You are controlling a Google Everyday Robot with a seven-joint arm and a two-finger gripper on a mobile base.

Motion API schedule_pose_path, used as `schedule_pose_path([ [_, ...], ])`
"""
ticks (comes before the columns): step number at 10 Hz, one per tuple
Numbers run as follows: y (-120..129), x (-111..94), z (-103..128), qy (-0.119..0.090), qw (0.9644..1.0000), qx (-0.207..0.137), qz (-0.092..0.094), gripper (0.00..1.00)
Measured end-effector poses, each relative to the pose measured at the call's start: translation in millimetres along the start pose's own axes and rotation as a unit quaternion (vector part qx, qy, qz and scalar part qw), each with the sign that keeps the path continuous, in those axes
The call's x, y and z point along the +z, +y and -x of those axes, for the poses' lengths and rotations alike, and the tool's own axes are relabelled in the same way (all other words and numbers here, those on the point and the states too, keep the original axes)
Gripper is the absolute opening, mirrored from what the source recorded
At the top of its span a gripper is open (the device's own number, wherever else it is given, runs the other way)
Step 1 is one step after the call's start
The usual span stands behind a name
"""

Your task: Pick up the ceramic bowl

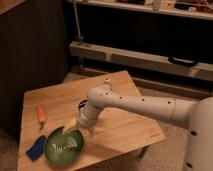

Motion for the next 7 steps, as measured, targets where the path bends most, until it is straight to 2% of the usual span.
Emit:
schedule_pose_path([
  [7, 1.6, 26.3, -2.4, -0.020, 0.9998, 0.006, -0.001, 0.80],
])
